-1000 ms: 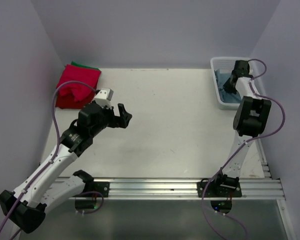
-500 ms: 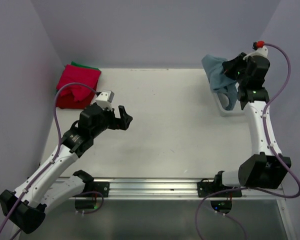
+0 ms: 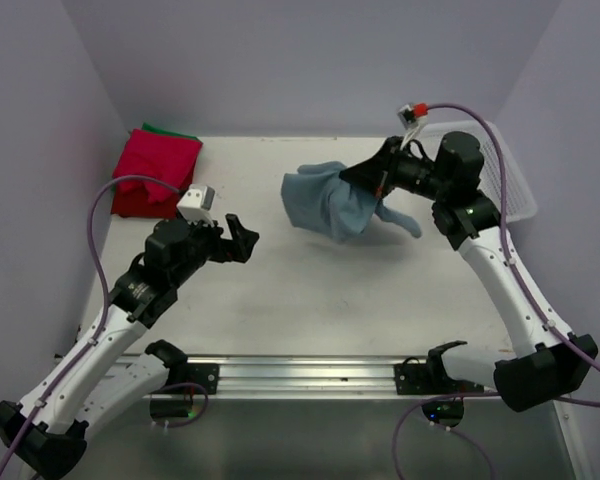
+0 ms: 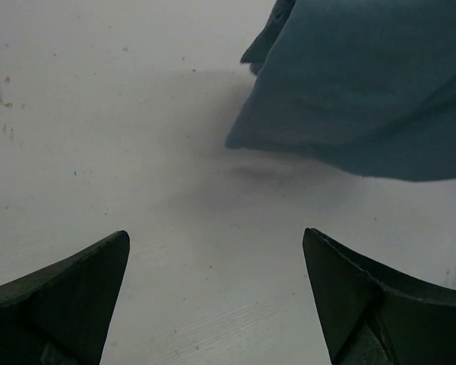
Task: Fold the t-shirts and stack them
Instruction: Move the tshirt to the center of the board
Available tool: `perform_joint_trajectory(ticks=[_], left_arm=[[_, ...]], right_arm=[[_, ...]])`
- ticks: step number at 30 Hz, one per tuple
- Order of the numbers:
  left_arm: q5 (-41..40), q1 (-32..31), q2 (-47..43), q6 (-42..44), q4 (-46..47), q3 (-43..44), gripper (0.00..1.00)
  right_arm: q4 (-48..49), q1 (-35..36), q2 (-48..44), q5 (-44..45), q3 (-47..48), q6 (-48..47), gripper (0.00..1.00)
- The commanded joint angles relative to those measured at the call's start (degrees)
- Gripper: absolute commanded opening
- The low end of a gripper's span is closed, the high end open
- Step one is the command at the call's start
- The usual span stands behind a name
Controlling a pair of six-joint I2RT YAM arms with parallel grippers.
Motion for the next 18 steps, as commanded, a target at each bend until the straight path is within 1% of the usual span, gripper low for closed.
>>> perform_joint_trajectory(ticks=[1, 3, 4, 5, 6, 7, 8, 9, 10, 11, 12, 13, 14, 18], left_arm=[[-2.98, 0.4, -3.43, -1.64, -0.18, -0.61, 1.0], [-3.6, 0.4, -5.19, -1.9, -0.71, -0.69, 1.0], [-4.47, 0.4, -5.72, -1.99, -1.23, -0.61, 1.0], [-4.92, 0.4, -6.17, -2.16, -1.58, -0.52, 1.0], [-5.44, 0.4, -6.95, -2.17, -2.02, -0.26, 1.0], [-6.49, 0.4, -7.4, -2.25, -2.81, 0.35, 1.0], [-7.03, 0.4, -7.75, -2.17, -3.25, 0.62, 1.0], [-7.47, 0.4, -8.1, -2.17, -3.34, 0.88, 1.0], [-8.08, 0.4, -8.54, -1.99, -3.69, 1.41, 1.0], [-8.35, 0.4, -8.72, -1.9, -3.87, 1.68, 1.0], [-8.52, 0.4, -8.81, -1.9, -3.96, 1.85, 1.0], [-8.79, 0.4, -8.81, -1.81, -4.22, 2.2, 1.0], [-8.88, 0.4, -8.72, -1.81, -4.22, 2.29, 1.0], [-8.96, 0.4, -7.93, -2.08, -4.31, 2.38, 1.0]], right_arm=[[4.9, 6.48, -2.51, -14.35, -1.72, 3.37, 0.0], [7.18, 9.04, -3.83, -16.81, -2.95, 4.5, 0.0], [12.07, 11.06, -4.62, -19.08, -6.7, 7.21, 0.0], [22.91, 11.43, -5.93, -19.98, -8.65, 10.98, 0.0], [25.89, 11.34, -6.29, -17.99, -10.06, 17.11, 0.0], [25.92, 11.25, -6.65, -14.66, -10.95, 17.6, 0.0], [18.44, 11.25, -6.74, -10.71, -10.52, 13.43, 0.0], [12.27, 11.43, -6.3, -4.75, -9.21, 10.87, 0.0], [7.77, 11.43, -5.78, 6.1, -8.07, 9.1, 0.0], [0.94, 11.52, -5.34, 12.21, -7.36, 8.13, 0.0], [-1.74, 11.52, -4.11, 17.66, -7.18, 8.03, 0.0], [-4.11, 11.52, -3.32, 26.68, -6.83, 8.2, 0.0], [-7.45, 11.52, -2.35, 29.64, -6.83, 8.47, 0.0], [-13.62, 11.69, 3.79, 39.58, -6.39, 9.96, 0.0]])
